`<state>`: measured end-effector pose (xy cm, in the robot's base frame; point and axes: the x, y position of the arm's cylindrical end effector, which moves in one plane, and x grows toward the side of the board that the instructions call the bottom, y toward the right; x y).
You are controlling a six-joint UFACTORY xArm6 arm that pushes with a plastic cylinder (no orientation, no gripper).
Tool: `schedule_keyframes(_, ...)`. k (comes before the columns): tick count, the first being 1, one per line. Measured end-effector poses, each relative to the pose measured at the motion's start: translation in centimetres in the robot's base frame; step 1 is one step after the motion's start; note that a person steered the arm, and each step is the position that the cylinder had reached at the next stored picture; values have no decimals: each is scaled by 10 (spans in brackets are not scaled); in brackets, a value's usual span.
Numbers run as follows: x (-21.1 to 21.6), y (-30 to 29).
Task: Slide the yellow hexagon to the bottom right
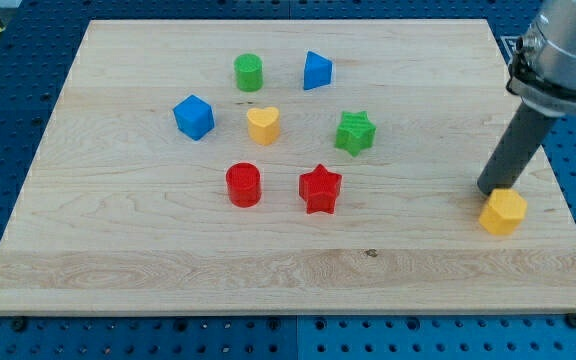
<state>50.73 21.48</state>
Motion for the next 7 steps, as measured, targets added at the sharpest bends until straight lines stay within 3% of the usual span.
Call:
schedule_keyframes(2, 4, -51)
schedule_keyframes(4, 35, -30)
schedule_keyframes(6, -10, -17)
schedule_keyframes(7, 11, -3)
